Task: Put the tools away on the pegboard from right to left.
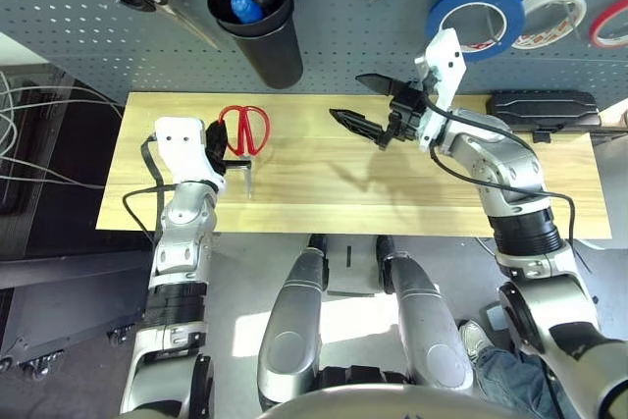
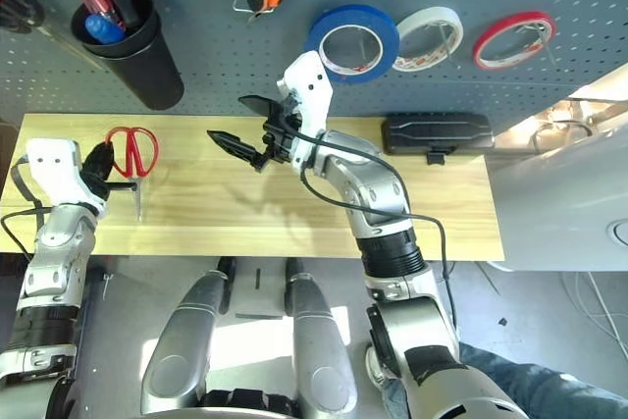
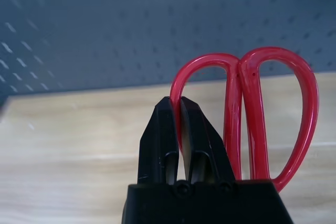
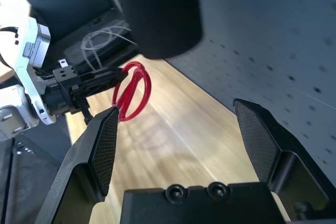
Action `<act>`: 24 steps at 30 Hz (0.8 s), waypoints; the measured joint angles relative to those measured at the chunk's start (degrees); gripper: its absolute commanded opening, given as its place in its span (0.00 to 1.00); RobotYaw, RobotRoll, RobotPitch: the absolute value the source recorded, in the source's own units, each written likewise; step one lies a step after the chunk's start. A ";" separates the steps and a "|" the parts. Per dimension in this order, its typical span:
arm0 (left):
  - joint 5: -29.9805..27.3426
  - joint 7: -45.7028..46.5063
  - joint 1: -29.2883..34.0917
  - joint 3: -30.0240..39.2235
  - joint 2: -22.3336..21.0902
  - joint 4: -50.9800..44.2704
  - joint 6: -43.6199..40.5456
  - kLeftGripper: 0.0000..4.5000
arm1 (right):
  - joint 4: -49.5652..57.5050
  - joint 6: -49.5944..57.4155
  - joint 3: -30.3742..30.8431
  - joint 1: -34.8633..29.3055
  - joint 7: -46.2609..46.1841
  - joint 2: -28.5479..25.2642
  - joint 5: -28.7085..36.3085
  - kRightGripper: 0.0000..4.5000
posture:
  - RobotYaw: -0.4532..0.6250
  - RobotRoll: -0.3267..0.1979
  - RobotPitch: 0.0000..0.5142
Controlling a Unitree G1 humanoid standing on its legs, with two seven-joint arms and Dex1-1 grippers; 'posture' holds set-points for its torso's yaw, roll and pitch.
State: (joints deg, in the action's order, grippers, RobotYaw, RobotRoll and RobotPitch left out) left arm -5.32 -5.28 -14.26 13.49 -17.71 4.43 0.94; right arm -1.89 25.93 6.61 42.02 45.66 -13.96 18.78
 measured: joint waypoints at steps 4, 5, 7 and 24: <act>1.27 1.04 1.34 1.37 -0.40 -3.24 6.35 0.01 | 0.17 -0.44 0.03 2.09 0.88 0.45 0.82 1.00 | 0.53 0.62 0.82; 1.39 1.36 1.48 1.83 -0.56 -4.10 7.62 0.01 | 0.36 -0.44 0.02 2.44 0.89 0.48 0.98 1.00 | 0.53 0.62 0.82; 2.07 2.20 1.53 2.83 -1.09 -5.63 10.31 0.01 | 0.83 -0.36 -0.01 3.31 0.89 0.96 1.52 1.00 | 0.53 0.62 0.82; 1.44 6.57 -9.50 6.96 -3.10 -5.93 12.14 0.01 | 3.53 1.39 -0.39 6.76 -0.17 3.73 5.30 1.00 | 0.54 0.62 0.80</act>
State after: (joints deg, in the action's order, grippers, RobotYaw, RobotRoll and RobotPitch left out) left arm -3.89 1.29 -23.75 20.45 -20.80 -1.50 13.08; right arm 1.64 27.33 6.22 48.78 45.49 -10.24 24.08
